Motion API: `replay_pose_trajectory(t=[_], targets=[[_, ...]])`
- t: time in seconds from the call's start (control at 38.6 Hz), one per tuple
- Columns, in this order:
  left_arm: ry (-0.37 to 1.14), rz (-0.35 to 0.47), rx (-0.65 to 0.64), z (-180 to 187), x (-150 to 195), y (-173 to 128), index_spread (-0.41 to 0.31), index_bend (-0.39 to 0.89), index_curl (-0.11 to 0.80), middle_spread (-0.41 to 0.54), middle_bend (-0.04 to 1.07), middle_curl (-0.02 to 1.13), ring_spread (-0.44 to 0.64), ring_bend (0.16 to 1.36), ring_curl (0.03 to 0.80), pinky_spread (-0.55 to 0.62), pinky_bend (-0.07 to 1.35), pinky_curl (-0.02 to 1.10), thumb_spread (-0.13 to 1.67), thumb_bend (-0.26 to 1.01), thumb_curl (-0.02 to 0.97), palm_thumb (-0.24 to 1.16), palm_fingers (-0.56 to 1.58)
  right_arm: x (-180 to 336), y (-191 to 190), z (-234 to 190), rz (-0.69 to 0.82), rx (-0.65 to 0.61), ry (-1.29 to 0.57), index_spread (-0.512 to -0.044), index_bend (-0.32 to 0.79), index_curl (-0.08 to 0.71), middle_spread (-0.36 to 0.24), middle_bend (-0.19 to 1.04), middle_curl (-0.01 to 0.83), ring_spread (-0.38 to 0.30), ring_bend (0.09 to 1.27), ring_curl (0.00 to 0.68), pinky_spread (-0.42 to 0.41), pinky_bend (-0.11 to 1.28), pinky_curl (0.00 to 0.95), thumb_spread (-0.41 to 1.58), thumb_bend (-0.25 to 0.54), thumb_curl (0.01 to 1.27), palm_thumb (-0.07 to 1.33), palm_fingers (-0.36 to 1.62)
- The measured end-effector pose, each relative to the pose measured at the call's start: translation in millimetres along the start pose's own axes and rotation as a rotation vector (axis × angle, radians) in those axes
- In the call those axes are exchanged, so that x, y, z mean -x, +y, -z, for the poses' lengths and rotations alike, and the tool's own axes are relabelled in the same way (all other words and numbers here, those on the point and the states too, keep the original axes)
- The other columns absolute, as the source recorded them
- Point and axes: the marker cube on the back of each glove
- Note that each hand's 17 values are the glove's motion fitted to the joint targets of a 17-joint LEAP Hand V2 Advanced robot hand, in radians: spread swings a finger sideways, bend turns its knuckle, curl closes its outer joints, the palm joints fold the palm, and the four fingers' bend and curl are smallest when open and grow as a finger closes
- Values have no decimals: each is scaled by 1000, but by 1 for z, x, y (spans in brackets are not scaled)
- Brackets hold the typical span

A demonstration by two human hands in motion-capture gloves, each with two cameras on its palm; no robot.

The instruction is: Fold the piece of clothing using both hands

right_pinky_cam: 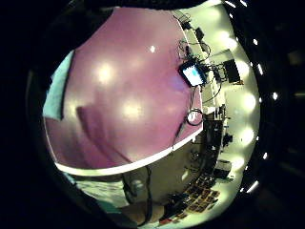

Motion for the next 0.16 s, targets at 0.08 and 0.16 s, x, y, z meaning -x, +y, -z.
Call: replay_pose_trajectory(t=[0.08, 0.16], targets=[[7, -42, 130, 6, -18, 24, -149, 94, 393, -122, 193, 417, 3, 552, 359, 472, 188, 202, 1531, 131, 180, 207, 535, -13, 16, 4, -30, 28, -21, -352, 167, 250, -107, 254, 395, -9, 329, 330, 248, 318, 373, 1300, -5, 313, 661, 366], [10, -60, 154, 14, -25, 31, -140, 89, 373, -111, 184, 416, 11, 569, 362, 472, 202, 216, 1519, 129, 182, 213, 514, -20, 33, 12, -60, 60, -47, -353, 153, 254, -98, 241, 389, 21, 301, 313, 257, 317, 368, 1314, -4, 313, 673, 344]])
